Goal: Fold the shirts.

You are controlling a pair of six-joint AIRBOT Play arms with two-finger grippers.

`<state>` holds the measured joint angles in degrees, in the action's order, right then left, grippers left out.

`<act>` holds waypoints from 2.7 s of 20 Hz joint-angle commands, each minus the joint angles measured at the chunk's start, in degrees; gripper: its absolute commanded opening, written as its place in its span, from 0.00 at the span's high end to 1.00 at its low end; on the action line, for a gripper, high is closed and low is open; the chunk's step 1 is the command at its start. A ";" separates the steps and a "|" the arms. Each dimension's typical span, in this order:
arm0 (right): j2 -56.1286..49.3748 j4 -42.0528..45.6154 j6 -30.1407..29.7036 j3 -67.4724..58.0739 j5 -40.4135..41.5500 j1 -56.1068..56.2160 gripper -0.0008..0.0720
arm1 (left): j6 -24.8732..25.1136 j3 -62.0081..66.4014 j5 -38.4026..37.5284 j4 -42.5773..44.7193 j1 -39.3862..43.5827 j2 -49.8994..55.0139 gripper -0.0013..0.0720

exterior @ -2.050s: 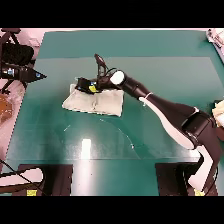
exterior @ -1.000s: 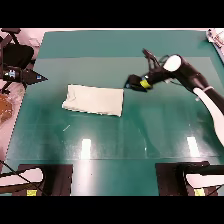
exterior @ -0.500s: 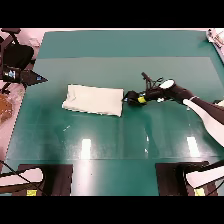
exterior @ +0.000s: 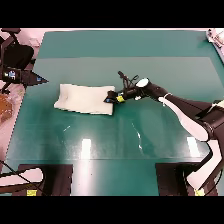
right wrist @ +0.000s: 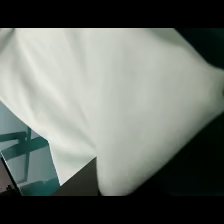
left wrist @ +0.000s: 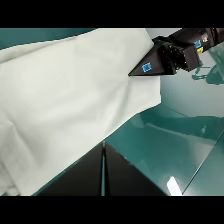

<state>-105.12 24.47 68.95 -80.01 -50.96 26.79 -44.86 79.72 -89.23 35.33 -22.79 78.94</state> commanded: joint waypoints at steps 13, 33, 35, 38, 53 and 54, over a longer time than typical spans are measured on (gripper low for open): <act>15.21 -0.39 19.28 -32.79 -4.31 -36.94 0.97 | -10.54 0.02 3.30 -12.87 10.25 -6.38 0.95; 28.79 44.28 31.10 -30.25 -54.05 -109.57 0.97 | -13.16 0.04 7.93 -11.32 23.21 -6.62 0.95; 27.69 47.76 31.04 -30.23 -54.12 -111.71 0.97 | -13.18 0.04 7.17 -11.26 23.21 -6.62 0.95; 25.24 51.10 30.93 -30.25 -54.10 -113.50 0.97 | -13.18 0.04 6.71 -11.21 23.21 -6.62 0.95; 21.11 54.88 29.49 -30.23 -54.16 -110.62 0.26 | -13.14 0.04 9.09 -10.97 23.21 -6.62 0.95; 21.81 55.30 29.49 -30.25 -54.10 -109.46 0.25 | -13.16 0.04 8.81 -10.93 23.21 -6.62 0.95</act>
<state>-84.16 80.14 98.61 -110.24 -105.10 -84.68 -58.02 79.70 -80.36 24.27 0.40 72.34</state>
